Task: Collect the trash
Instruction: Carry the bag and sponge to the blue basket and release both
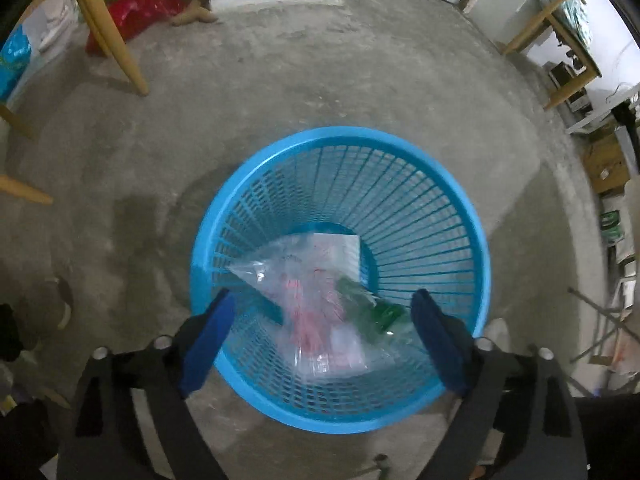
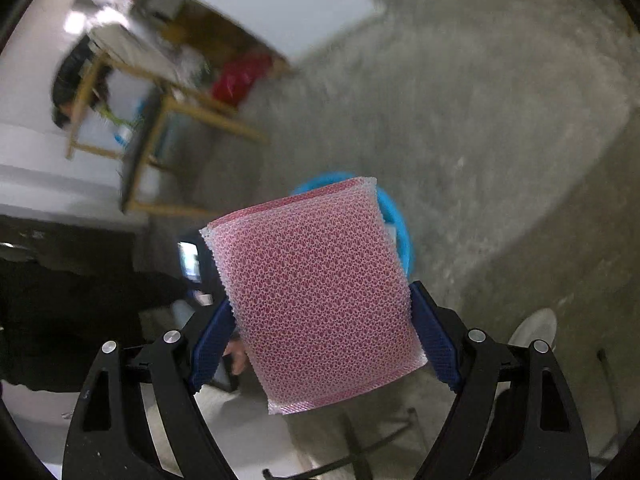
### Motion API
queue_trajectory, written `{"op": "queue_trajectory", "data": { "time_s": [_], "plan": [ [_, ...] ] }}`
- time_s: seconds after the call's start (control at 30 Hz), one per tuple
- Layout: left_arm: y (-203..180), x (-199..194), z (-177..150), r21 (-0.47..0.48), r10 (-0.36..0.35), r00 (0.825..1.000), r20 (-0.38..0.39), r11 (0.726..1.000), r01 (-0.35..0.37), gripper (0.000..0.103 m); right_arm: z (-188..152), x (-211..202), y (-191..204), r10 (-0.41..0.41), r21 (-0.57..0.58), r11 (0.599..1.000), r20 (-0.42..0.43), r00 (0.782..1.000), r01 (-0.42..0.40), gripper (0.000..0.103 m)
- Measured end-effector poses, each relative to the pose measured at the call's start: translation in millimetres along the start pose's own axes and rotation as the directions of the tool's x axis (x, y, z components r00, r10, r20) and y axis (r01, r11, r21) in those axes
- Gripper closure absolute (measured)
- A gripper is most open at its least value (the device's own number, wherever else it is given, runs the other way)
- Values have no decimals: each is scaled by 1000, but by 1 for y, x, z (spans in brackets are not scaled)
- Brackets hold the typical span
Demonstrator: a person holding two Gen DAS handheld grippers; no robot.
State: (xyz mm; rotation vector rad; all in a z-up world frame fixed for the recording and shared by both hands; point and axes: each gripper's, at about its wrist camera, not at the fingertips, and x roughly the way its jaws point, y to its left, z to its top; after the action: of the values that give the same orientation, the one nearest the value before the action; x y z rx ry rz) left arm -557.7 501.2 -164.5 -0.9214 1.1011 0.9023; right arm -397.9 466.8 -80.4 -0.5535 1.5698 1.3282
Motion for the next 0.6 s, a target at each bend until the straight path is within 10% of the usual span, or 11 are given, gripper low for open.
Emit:
{"op": "queue_trajectory", "data": {
  "time_s": [0.37, 0.6],
  "plan": [
    [28, -24, -6, -86, -39, 994, 98, 995, 48, 9, 24, 104, 23, -140, -36, 990, -173, 975, 136, 16],
    [37, -60, -10, -119, -50, 985, 168, 990, 70, 9, 23, 119, 13, -18, 92, 995, -179, 984, 35, 8]
  ]
}}
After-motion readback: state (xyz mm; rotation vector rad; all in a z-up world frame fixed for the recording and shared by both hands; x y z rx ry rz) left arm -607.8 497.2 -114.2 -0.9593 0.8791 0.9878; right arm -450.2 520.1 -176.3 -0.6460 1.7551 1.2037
